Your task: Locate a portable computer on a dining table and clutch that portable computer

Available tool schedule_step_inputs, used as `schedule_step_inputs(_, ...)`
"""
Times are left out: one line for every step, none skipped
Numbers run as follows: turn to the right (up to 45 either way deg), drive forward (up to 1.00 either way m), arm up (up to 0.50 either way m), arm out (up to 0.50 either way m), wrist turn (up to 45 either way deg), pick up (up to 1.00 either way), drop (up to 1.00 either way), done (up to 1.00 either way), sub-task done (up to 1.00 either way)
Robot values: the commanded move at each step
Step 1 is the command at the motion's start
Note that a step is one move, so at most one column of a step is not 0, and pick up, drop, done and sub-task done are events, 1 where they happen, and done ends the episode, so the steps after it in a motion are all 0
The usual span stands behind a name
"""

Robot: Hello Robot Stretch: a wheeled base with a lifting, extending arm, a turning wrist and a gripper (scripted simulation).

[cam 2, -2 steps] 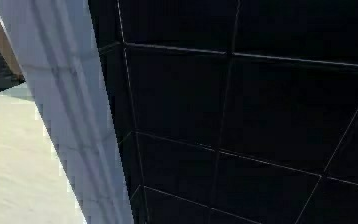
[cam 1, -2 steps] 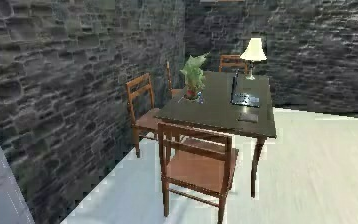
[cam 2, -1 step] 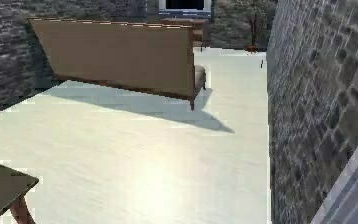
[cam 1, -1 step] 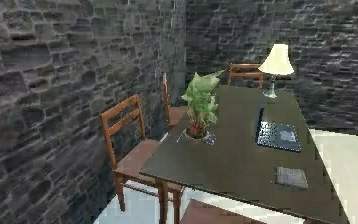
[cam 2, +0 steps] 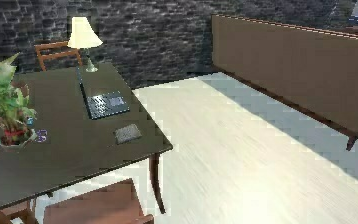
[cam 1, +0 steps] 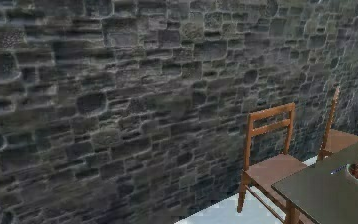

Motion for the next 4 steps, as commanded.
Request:
schedule_step_inputs(0.0, 0.3, 0.0, 0.0, 0.0, 0.0, 0.0, 0.0, 0.0)
schedule_step_inputs(-24.0, 0.0, 0.0, 0.0, 0.0, 0.0, 0.0, 0.0, 0.0)
schedule_step_inputs(0.0, 0.3, 0.0, 0.0, 0.0, 0.0, 0.0, 0.0, 0.0)
schedule_step_inputs(45.0, 0.0, 0.0, 0.0, 0.0, 0.0, 0.0, 0.0, 0.0)
